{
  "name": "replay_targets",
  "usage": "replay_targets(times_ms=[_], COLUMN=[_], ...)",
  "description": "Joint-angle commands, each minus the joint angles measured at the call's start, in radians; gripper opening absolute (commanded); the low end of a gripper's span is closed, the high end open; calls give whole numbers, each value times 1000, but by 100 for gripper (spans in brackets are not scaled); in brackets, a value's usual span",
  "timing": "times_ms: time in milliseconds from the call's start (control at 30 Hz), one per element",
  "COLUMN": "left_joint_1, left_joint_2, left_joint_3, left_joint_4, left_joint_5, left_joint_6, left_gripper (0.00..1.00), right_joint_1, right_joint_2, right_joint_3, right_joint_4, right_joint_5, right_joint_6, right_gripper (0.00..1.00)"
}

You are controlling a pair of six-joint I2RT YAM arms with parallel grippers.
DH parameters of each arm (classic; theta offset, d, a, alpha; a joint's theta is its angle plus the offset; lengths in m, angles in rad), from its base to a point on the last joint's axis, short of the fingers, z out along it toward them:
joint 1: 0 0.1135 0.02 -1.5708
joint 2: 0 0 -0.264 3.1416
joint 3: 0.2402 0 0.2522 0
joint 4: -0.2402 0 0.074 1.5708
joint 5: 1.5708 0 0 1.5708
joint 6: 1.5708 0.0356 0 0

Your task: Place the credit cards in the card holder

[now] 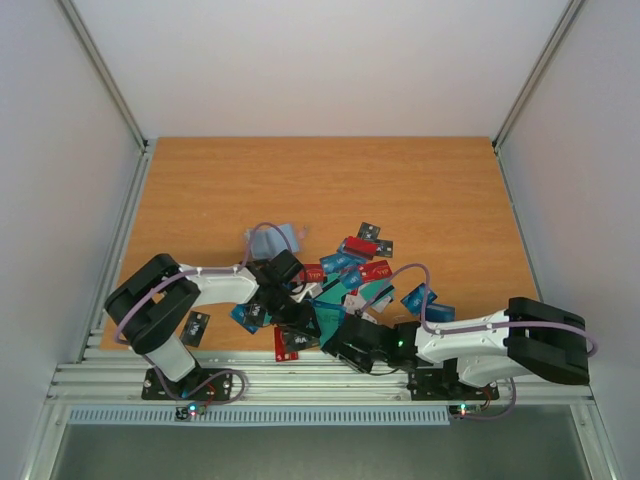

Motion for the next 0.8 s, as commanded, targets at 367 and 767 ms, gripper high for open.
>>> replay_targets(times_ms=[367,767], left_joint_1=[-6,-7], left_joint_2=[-85,62], left_joint_3=[68,102], left_joint_4=[-168,-129], left_joint_5=[-152,-124], left_joint_6=[84,128], left_gripper=[35,34], right_joint_1=[9,9], right_joint_2=[141,140], right_joint_3=[-95,-123], right_joint_4=[387,409], right_joint_5=[74,92], right_joint_6=[75,112], right_gripper=[51,39])
